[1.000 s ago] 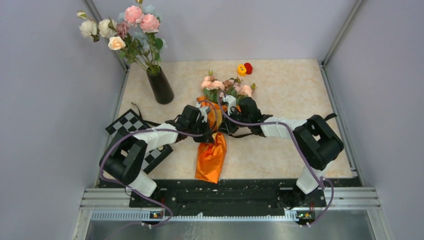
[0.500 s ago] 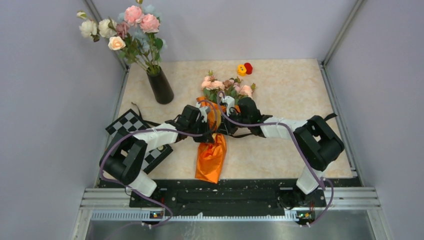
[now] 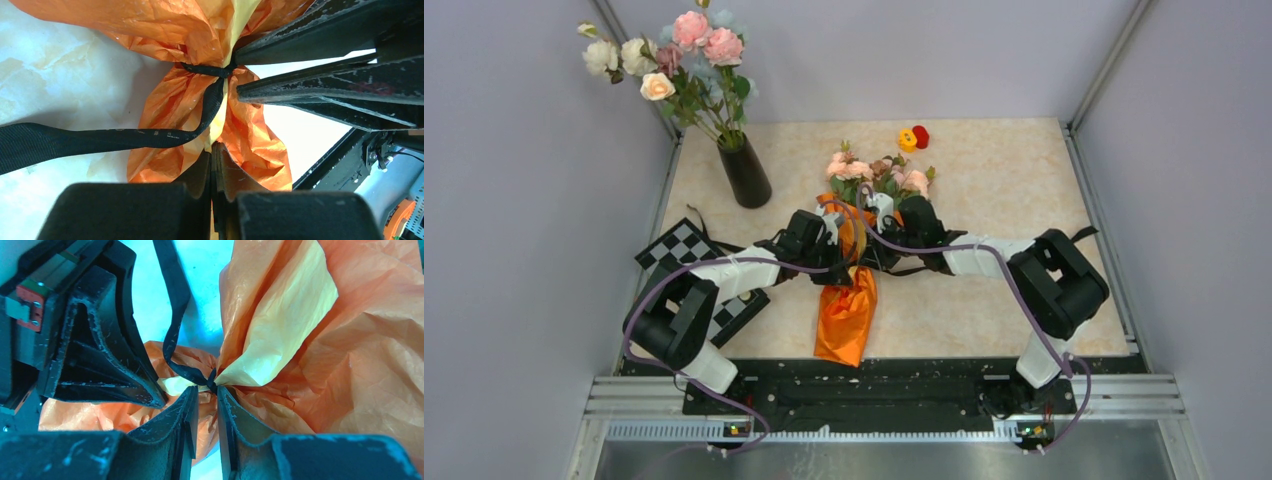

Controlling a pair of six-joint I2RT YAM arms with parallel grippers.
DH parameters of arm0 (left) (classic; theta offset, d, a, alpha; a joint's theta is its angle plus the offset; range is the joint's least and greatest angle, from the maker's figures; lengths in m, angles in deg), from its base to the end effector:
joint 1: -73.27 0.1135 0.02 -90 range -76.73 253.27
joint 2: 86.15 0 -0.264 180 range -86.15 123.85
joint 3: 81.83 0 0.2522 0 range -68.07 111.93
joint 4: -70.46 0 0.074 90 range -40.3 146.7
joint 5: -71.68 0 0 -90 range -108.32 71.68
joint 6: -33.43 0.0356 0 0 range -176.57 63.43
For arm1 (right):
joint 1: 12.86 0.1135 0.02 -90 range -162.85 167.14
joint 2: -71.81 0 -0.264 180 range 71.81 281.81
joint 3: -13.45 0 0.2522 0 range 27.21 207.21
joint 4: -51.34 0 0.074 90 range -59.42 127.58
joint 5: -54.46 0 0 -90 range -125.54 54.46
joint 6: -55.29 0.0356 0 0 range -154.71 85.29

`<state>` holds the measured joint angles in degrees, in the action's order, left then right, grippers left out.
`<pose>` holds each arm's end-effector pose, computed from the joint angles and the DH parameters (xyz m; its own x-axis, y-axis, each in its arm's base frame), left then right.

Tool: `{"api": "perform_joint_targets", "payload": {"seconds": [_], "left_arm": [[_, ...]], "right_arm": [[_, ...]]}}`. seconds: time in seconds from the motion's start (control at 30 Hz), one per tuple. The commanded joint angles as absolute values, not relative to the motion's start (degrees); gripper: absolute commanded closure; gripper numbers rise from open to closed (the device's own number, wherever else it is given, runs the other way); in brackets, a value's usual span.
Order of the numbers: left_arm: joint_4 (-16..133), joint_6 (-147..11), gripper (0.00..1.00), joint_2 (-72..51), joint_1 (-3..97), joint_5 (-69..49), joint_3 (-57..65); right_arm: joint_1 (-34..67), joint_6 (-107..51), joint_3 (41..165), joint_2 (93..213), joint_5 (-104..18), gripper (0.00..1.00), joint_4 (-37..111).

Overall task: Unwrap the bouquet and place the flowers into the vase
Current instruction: Untie the ribbon from the wrapping paper.

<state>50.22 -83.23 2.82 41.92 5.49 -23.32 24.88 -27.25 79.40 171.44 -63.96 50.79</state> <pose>0.2488 -0.1684 0.1671 -0.9022 0.0689 -0.4259 0.3240 0.7600 -0.5634 0.2752 0.2344 0.1747 -0.5514 -0.2824 -0.7850 -0.7845 0.4955 0.3728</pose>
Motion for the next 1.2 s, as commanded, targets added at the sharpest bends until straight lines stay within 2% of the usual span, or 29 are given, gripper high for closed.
{"api": "perform_joint_targets", "payload": {"seconds": [0.0,0.43,0.6,0.83,1.17], "left_arm": [[50.63,-82.94,1.00,2.27,42.17,6.41,-24.15],[50.91,-82.85,1.00,2.35,42.23,6.91,-24.20],[51.09,-83.00,1.00,2.40,42.16,7.08,-24.12],[51.42,-83.20,1.00,2.35,42.18,7.35,-24.11],[54.05,-84.92,1.00,2.88,42.25,7.96,-25.60]], "right_arm": [[25.64,-28.90,80.58,172.56,-63.19,0.78,51.86],[25.73,-30.26,81.67,174.27,-60.86,0.75,51.41],[26.62,-32.03,80.80,174.28,-57.22,0.81,51.44],[30.33,-34.42,78.60,174.14,-46.82,1.00,52.92],[37.57,-35.16,69.25,168.67,-19.44,1.00,68.34]]}}
